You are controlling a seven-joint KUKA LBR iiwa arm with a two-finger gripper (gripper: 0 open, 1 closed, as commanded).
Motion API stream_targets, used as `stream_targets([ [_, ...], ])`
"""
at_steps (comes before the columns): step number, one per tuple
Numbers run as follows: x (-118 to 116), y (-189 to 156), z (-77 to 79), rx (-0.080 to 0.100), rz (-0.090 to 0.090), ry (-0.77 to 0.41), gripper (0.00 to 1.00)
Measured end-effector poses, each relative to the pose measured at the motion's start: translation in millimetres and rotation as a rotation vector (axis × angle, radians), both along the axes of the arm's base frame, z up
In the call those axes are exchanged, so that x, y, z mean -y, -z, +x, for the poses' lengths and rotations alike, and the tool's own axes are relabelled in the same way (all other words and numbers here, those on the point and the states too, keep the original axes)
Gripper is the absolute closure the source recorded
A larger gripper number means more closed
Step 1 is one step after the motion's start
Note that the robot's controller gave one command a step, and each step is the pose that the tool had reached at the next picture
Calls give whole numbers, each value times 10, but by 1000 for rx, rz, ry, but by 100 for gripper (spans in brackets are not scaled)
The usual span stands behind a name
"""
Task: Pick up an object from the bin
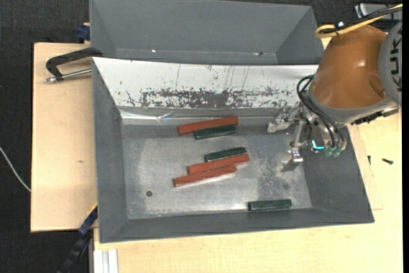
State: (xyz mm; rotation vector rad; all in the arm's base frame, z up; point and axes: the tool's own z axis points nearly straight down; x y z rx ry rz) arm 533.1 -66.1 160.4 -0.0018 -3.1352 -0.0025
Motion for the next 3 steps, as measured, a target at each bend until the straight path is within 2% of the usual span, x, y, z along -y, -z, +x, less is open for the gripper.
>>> stream_targets([
  [1, 0, -20, 7, 4, 0, -1, 0],
  [2, 86, 361, -147, 17, -2, 12, 0],
  [3, 91, 581, -216, 4, -3, 24, 0],
])
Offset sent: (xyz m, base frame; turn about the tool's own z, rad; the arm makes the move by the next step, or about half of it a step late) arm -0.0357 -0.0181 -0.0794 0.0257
